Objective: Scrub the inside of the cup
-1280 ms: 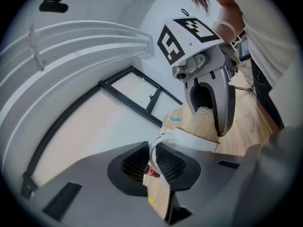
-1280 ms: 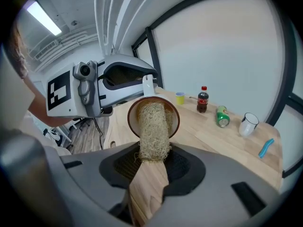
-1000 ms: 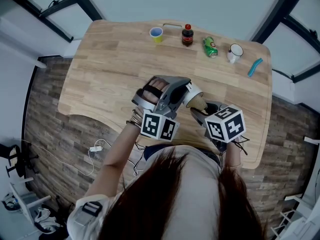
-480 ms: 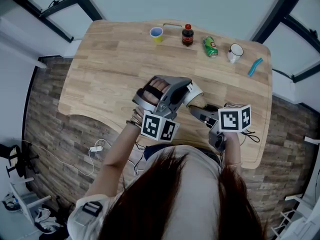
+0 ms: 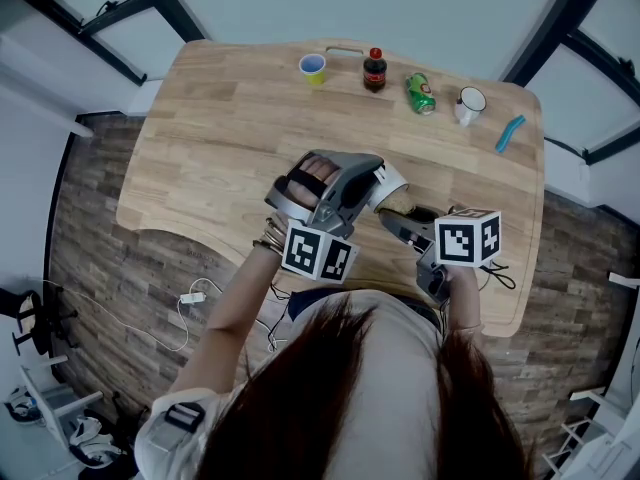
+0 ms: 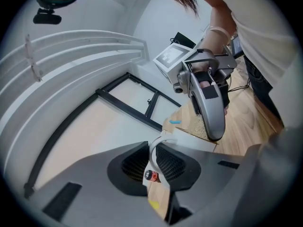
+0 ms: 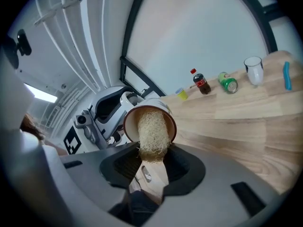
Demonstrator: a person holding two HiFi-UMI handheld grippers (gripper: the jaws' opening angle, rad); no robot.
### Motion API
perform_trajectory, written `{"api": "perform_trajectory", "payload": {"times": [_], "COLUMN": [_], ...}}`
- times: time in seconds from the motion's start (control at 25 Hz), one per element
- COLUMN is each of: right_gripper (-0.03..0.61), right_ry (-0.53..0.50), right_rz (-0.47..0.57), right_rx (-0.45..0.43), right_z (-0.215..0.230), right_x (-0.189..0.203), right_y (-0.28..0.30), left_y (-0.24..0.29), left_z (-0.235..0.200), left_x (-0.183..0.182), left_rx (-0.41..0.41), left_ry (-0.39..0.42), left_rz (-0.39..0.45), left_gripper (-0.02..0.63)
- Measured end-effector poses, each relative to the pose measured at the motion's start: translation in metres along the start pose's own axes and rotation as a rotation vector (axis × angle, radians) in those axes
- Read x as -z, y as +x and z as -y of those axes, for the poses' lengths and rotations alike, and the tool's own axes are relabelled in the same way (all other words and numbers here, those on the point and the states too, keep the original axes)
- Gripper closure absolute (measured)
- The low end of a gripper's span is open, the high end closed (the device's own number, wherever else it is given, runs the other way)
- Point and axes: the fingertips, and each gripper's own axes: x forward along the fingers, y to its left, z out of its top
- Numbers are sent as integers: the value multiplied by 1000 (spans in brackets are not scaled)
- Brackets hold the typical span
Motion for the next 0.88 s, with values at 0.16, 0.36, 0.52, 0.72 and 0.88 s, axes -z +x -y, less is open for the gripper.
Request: {"api": "perform_trajectory", "payload": {"times": [0.16,0.36,0.52,0.72,0.88], "right_gripper": [433,434,434,434,434], "right_ry": [-109,-324,-512,-705,-809], "right_rz": [-23,-70,-127,-193,-218], "right_rx": [68,187,290,408,463], "right_z": [1,2,3,6,6], "right_x": [2,2,2,0,-2], "right_y": [1,-1,-3,-4,-5], "left_y": [0,2,3,5,5], "left_z": [2,3,6,8,8], "left_x": [0,-1,-2,-1,-1], "left_rx": [10,22,34,43,46], "left_ry": [-5,-13,-19,-27,-32], "left_rz": [-2,-1,-1,-6,-10], "left_gripper": [560,560,560,560,560]}}
